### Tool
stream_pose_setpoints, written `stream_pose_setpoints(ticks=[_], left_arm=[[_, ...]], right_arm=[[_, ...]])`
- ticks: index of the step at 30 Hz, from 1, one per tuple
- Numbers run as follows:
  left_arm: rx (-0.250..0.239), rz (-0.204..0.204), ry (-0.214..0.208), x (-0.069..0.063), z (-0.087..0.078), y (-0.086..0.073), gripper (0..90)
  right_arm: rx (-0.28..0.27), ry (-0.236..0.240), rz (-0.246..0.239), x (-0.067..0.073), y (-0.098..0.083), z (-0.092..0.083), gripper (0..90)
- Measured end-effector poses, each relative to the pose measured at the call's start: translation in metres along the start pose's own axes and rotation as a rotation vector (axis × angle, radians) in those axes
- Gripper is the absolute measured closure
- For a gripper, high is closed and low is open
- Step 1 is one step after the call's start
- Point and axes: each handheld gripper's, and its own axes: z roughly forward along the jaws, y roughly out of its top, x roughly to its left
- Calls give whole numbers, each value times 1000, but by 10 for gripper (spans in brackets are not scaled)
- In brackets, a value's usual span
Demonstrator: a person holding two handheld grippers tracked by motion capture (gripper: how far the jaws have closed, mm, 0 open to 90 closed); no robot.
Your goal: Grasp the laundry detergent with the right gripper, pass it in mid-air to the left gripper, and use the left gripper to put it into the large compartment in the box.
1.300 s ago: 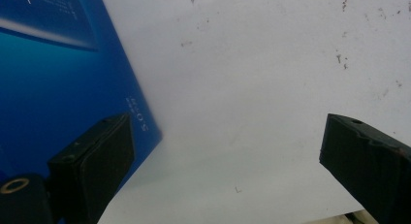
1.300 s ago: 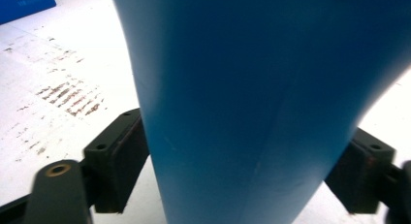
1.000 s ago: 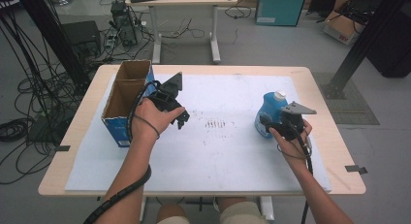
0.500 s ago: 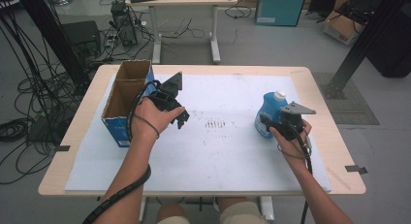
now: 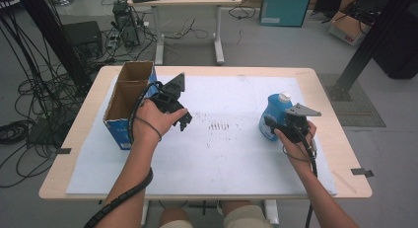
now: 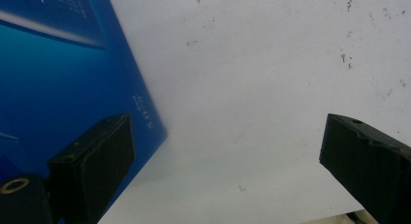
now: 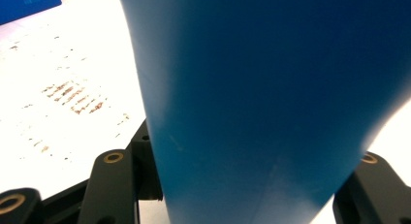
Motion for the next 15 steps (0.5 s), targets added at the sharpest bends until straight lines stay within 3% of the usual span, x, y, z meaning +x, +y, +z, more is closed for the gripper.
stream_pose_setpoints(ticks=[15], left_arm=[[-3, 0, 5, 1, -3, -2, 61]], right_arm=[[-5, -1, -6, 0, -1, 0, 414]])
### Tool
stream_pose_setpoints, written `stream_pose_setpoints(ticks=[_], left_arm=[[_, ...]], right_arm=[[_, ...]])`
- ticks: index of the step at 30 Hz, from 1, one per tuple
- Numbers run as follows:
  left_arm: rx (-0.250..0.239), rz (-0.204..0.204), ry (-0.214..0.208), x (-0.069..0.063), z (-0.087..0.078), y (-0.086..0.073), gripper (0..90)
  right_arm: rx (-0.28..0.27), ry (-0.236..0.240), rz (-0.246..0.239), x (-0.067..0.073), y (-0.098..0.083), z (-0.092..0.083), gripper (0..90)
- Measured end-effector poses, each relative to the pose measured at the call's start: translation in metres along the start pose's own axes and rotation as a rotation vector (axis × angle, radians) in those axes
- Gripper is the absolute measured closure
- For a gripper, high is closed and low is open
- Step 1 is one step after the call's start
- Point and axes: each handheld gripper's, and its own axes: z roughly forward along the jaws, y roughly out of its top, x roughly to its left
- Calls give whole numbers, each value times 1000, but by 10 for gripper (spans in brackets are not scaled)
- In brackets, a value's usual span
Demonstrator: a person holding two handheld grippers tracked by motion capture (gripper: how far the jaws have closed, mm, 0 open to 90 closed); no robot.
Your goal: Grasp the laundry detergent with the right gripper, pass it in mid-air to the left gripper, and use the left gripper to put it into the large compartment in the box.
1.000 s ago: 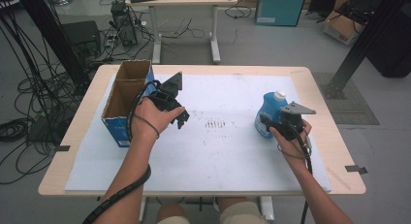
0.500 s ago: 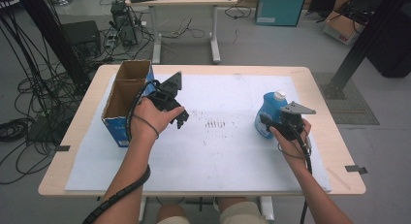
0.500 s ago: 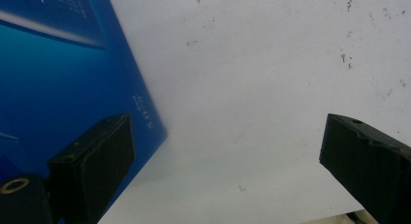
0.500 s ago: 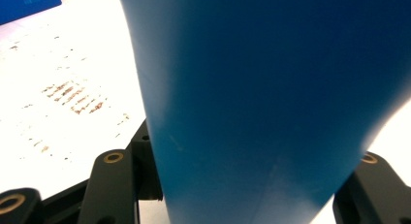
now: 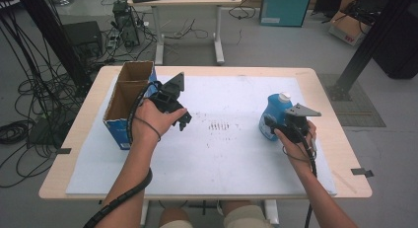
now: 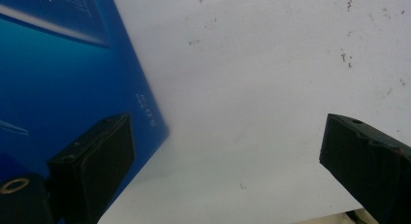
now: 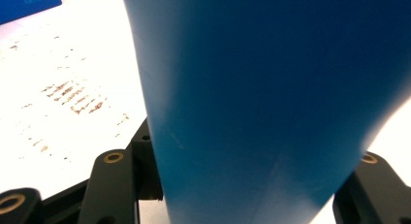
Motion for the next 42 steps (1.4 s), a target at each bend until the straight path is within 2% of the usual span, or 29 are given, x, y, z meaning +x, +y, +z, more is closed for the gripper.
stream_pose_setpoints(ticks=[22, 42], left_arm=[[-3, 4, 0, -3, -2, 0, 62], [-5, 3, 2, -2, -3, -1, 62]], right_arm=[[-11, 6, -1, 0, -1, 0, 415], [0, 1, 8, 0, 0, 0, 462]])
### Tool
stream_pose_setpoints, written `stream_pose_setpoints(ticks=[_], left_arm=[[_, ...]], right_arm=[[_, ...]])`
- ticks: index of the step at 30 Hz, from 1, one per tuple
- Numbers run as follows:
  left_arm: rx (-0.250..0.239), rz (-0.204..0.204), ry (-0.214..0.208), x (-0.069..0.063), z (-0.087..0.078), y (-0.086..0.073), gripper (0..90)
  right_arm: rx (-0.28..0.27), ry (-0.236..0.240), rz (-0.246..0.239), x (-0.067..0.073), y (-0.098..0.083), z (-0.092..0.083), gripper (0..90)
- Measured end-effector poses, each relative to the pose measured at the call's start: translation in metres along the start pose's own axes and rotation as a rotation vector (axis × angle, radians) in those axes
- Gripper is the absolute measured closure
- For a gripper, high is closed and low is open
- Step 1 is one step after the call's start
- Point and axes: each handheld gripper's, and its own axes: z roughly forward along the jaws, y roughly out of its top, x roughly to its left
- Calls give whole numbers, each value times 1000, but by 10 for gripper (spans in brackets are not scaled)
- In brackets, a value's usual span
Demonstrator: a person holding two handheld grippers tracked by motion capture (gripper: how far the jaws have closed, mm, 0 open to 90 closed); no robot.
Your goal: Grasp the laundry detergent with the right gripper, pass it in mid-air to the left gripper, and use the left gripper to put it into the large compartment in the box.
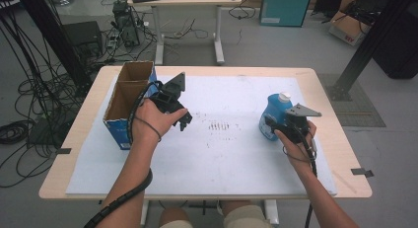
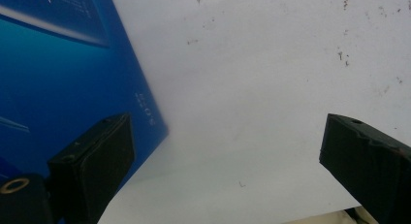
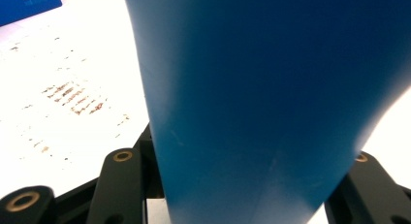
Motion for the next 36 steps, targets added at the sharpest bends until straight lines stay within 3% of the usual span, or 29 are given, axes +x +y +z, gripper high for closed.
stream_pose_setpoints(ticks=[36], left_arm=[[-29, 25, 0, -4, -14, 1, 63]], right_arm=[[1, 11, -7, -1, 0, 0, 464]])
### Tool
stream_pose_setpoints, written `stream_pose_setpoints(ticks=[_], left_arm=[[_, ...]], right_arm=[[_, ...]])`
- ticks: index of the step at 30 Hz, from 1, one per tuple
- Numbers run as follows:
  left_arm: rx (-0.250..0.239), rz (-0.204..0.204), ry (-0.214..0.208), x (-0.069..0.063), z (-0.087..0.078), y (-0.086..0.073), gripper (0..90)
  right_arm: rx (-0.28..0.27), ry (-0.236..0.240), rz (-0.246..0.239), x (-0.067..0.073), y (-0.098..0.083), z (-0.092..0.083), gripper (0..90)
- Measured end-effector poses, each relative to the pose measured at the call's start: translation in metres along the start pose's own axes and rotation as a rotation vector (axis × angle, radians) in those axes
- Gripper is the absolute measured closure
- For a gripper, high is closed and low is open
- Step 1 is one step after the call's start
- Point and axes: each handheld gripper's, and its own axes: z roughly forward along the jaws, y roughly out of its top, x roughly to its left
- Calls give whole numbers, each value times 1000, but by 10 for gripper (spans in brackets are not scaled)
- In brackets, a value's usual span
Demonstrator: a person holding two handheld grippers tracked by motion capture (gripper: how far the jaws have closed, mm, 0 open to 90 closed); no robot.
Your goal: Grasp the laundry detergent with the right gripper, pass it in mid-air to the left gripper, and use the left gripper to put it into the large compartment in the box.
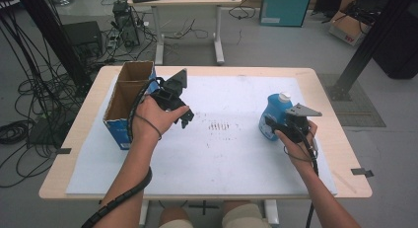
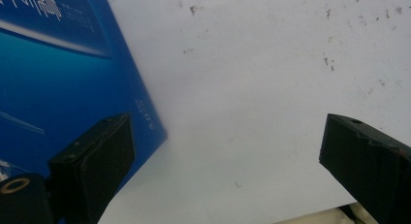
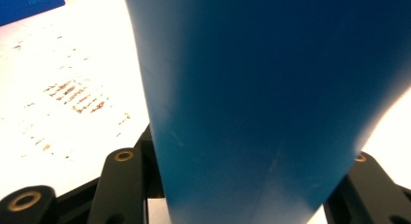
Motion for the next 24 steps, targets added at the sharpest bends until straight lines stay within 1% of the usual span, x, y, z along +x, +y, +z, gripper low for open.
stream_pose_setpoints(ticks=[4, 5, 8, 11, 14, 15, 16, 19, 20, 23, 24], left_arm=[[-5, 5, -3, 1, -3, -1, 63], [-9, 14, -3, 1, -6, -1, 63], [-14, 24, -4, 2, -9, -3, 63], [-17, 32, -12, 5, -10, -4, 62], [-14, 40, -11, 7, -10, -5, 62], [-13, 47, -14, 8, -10, -5, 62], [-12, 61, -9, 8, -11, -5, 62], [-23, 80, -19, 8, -16, -5, 62], [-25, 96, -18, 8, -17, -4, 62], [-31, 127, -17, 7, -23, -1, 61], [-34, 148, -15, 6, -26, 0, 62]], right_arm=[[0, 0, 1, 0, 0, 0, 463], [0, 1, 2, 0, 0, 0, 463], [4, 3, 5, -1, 1, 0, 462], [5, 4, 2, -1, 1, 0, 461], [2, 5, -1, -1, 1, 0, 460], [2, 11, 0, -2, 0, 0, 460], [5, 13, -1, -2, 1, 0, 459], [11, 17, 1, -3, 2, 1, 458], [17, 21, 1, -4, 3, 1, 457], [30, 32, 6, -6, 7, 2, 455], [36, 40, 15, -6, 8, 2, 455]])
